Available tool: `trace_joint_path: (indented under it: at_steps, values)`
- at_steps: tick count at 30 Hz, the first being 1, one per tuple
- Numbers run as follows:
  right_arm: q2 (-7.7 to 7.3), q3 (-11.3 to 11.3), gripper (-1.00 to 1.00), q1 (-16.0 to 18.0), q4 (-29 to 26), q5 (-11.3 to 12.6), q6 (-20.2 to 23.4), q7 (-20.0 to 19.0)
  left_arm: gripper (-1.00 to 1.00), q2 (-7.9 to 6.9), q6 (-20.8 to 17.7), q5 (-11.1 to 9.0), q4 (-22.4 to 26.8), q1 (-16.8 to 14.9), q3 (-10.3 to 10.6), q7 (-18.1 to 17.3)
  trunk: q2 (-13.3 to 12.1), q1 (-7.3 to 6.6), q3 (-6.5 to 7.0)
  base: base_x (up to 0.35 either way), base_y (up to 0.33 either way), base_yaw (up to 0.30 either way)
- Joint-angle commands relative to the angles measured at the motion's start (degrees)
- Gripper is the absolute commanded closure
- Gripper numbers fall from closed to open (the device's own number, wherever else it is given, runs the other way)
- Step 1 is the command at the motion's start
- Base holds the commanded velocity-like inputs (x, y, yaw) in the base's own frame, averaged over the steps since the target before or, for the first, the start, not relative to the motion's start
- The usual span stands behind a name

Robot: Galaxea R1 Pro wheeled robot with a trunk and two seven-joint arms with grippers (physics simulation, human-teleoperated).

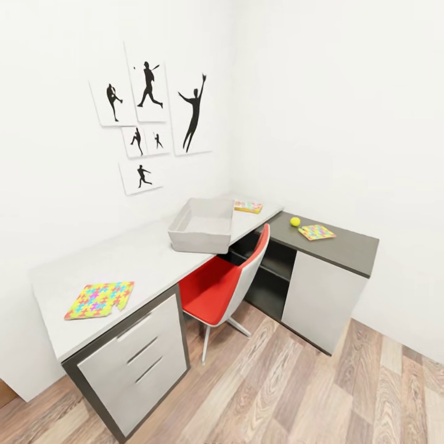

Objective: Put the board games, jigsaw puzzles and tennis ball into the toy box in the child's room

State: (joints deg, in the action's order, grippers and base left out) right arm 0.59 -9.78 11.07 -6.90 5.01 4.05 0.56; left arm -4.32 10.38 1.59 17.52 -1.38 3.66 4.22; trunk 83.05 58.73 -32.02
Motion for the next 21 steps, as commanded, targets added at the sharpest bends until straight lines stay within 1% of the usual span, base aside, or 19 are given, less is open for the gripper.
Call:
trace_joint_path:
  at_steps: [1, 21]
  values:
    - [0.02, -0.1, -1.0, 0.0, -0.1, 0.5, 0.3, 0.1, -1.0, -0.03, 0.2, 0.2, 0.0, 0.0, 0.4, 0.4, 0.0, 0.0, -0.14, 0.0, 0.011, -0.145]
    - [0.5, 0.1, -1.0, 0.0, -0.1, 0.2, 0.0, 0.1, -1.0, 0.05, 0.2, 0.2, 0.0, 0.0, 0.4, 0.5, 0.0, 0.0, -1.81, 0.0, 0.001, -0.145]
